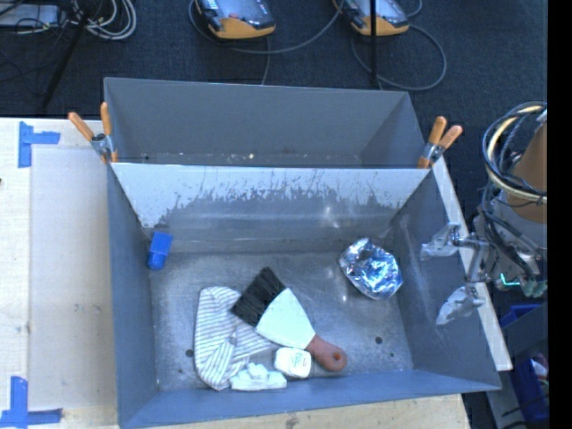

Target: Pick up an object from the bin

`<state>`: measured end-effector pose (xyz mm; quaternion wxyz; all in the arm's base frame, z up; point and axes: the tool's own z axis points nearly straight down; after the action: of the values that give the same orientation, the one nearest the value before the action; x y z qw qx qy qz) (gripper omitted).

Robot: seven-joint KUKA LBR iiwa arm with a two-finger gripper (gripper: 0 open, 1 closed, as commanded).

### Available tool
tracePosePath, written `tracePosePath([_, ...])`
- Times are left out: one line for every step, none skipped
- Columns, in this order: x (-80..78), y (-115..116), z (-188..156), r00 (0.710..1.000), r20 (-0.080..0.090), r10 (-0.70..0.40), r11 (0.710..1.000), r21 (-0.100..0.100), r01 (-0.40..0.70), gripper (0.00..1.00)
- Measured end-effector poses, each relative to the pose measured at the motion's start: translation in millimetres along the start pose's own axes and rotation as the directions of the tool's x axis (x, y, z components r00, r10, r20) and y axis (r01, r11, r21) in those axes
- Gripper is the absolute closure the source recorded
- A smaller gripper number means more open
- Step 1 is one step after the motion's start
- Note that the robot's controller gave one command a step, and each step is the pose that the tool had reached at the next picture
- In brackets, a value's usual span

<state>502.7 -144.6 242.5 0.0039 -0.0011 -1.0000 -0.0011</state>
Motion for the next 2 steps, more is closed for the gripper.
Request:
tracePosePath([-1.5, 0.7, -3.6, 1.0, 0.007, -0.003, 1.0, 0.002, 0.003, 0.0])
tracePosePath([-13.9, 15.3, 36.2, 0.999, 0.015, -0.045, 0.999, 0.005, 0.045, 0.0])
